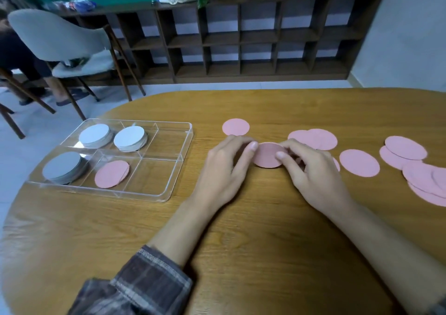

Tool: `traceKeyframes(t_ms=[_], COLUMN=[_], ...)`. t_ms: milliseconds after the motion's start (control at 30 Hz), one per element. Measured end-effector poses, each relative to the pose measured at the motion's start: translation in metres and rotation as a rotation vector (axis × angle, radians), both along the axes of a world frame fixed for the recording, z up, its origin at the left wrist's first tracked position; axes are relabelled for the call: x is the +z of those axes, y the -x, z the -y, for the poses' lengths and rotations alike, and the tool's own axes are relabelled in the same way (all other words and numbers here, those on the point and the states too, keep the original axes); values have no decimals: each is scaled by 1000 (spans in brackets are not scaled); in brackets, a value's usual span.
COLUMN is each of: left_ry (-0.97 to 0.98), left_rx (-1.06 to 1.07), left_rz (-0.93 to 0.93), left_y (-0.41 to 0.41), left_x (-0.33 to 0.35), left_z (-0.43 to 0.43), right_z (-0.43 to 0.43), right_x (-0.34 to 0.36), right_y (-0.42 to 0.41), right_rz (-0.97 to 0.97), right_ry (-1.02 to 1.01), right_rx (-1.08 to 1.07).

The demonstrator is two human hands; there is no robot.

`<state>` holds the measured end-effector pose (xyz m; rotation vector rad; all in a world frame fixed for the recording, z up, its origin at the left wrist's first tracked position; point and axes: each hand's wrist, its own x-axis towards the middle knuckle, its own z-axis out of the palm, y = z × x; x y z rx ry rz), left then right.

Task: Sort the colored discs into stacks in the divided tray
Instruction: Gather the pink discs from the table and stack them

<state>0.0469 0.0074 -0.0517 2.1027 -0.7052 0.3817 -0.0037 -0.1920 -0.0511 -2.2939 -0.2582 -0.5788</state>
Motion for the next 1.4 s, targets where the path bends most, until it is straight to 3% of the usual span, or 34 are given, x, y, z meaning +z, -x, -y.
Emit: traceKeyframes(t_ms=[233,433,767,933,1100,1400], left_ry=[-295,-399,-424,-338,-168,3], left_rx=[165,235,215,161,154,63], left_rz=[-72,-151,50,170,163,-24], left_y=[-31,-48,-33,-17,2,11], left_x=[-13,-11,-6,-2,-3,-3], left_z=[7,14,3,3,17,45], right_z=[29,45,46,48,44,36], right_x=[-3,-8,-9,-11,-7,0], right_y=[19,26,16,14,17,21], right_rz=[-46,-82,-67,-73,-73,-158], right_ry=[-80,-111,-116,-138,-153,-203], right_rx=[-106,-127,-124,-136,-135,-95])
